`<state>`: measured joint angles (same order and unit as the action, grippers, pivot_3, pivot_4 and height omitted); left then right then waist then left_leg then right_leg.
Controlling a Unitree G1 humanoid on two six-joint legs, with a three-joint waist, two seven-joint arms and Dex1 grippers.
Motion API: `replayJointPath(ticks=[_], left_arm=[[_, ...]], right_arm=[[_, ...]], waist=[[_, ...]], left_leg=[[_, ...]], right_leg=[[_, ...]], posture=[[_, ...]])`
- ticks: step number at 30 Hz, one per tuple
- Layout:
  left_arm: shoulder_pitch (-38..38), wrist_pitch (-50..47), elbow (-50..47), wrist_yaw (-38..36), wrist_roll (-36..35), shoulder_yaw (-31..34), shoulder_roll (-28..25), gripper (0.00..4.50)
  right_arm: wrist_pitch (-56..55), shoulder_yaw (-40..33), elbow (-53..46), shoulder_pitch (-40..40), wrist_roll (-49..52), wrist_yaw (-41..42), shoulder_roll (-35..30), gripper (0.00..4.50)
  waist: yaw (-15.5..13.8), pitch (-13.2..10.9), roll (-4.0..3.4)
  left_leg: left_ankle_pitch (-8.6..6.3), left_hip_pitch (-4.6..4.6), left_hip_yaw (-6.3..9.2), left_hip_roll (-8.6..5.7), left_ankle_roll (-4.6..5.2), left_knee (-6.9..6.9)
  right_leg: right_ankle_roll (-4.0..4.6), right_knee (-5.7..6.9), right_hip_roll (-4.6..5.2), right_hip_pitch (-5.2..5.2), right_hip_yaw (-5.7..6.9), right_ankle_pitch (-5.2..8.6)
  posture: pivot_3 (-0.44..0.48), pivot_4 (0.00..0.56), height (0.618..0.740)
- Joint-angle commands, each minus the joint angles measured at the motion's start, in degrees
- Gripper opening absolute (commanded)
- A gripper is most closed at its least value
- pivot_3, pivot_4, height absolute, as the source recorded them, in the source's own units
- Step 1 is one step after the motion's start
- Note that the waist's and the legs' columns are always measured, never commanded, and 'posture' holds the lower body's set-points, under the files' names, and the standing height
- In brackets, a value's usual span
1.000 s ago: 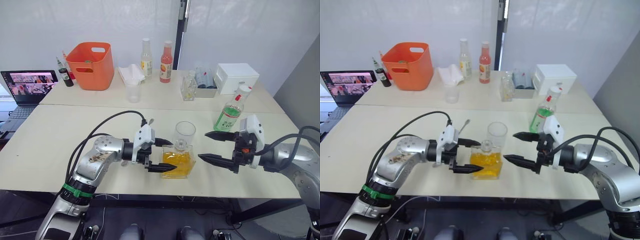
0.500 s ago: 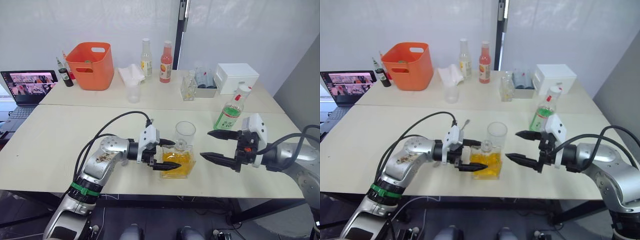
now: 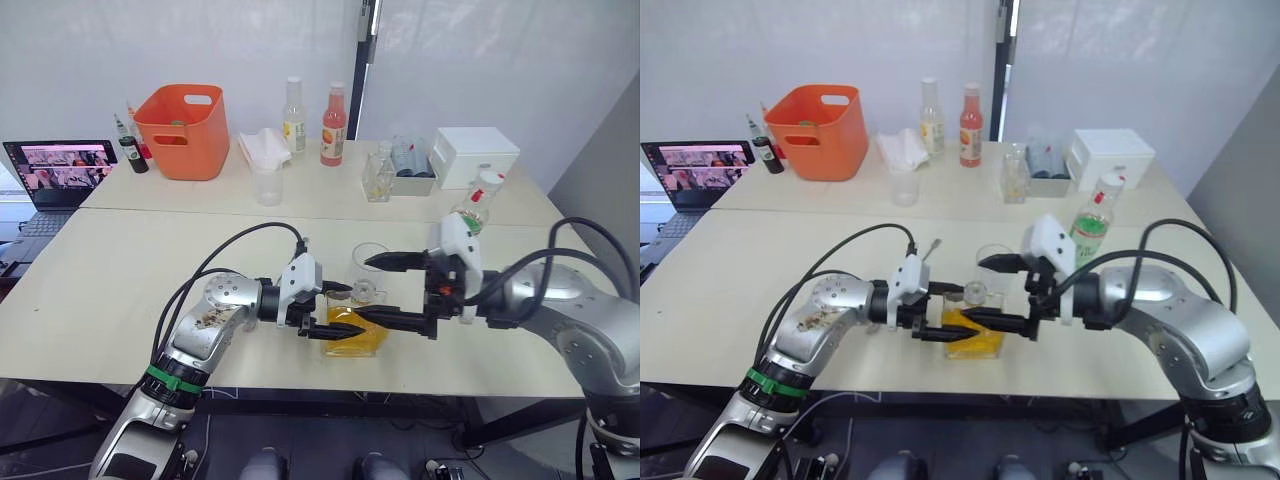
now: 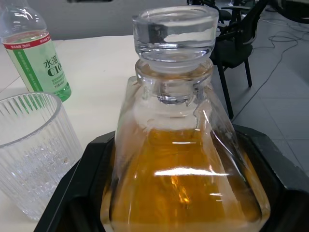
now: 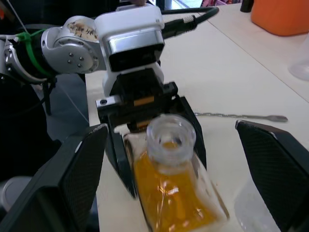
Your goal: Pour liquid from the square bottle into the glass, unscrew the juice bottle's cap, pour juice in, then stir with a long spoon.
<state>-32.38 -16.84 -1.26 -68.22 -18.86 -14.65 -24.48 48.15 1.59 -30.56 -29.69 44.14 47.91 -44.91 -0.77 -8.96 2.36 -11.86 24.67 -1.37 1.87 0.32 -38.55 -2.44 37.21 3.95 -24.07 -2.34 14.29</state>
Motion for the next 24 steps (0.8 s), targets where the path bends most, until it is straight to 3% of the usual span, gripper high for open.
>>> replayJointPath(ticks=[1,4,7,11,15,24], left_arm=[[0.2,1.1,-0.1,-0.2,0.7,-0.4,-0.3,2.79],[0.5,1.3,-0.3,-0.3,0.8,-0.5,-0.5,2.79],[0.8,1.3,-0.7,-0.2,0.7,-0.6,-0.7,2.79],[0.9,0.9,-1.0,-0.1,0.6,-0.6,-0.7,2.79],[1.0,0.4,-1.4,0.0,0.6,-0.8,-0.7,2.79],[0.7,0.6,-0.8,-0.2,1.0,-1.0,-0.8,2.79]], right_arm=[[0.3,1.8,-0.3,-1.8,-1.5,-1.1,0.9,4.5],[0.1,2.6,0.3,-2.3,-2.1,-1.2,1.5,4.5],[0.2,2.3,0.4,-2.4,-1.7,-1.0,2.0,3.72],[0.4,1.3,0.3,-2.4,-0.9,-0.8,2.3,2.26],[0.6,0.6,0.3,-2.4,-0.5,-0.9,2.5,1.09],[0.4,-3.0,-0.8,-1.8,1.8,-2.7,4.2,1.08]], waist=[[0.1,0.0,0.0],[0.1,0.0,-0.01],[0.1,0.0,-0.01],[0.1,0.0,-0.02],[0.1,0.0,-0.02],[0.1,0.0,-0.02]], left_leg=[[-0.02,0.02,-0.01,0.0,0.03,-0.03],[-0.02,0.01,-0.01,0.02,0.04,-0.06],[-0.03,0.02,-0.02,0.02,0.05,-0.08],[-0.03,0.01,-0.01,0.03,0.05,-0.08],[-0.03,0.01,-0.01,0.03,0.05,-0.08],[-0.03,0.02,-0.01,0.03,0.05,-0.08]], right_leg=[[0.0,0.0,0.01,-0.01,-0.01,0.0],[0.0,0.02,-0.02,-0.01,-0.01,0.0],[0.0,0.02,-0.01,-0.01,-0.03,0.0],[0.0,0.02,-0.02,0.0,-0.02,0.0],[0.0,0.02,-0.02,-0.01,-0.02,0.0],[0.0,0.02,-0.02,-0.02,-0.02,0.0]], posture=[[0.0,0.15,0.715],[0.0,0.15,0.715],[0.0,0.15,0.715],[0.0,0.15,0.715],[0.0,0.15,0.715],[0.0,0.15,0.715]])
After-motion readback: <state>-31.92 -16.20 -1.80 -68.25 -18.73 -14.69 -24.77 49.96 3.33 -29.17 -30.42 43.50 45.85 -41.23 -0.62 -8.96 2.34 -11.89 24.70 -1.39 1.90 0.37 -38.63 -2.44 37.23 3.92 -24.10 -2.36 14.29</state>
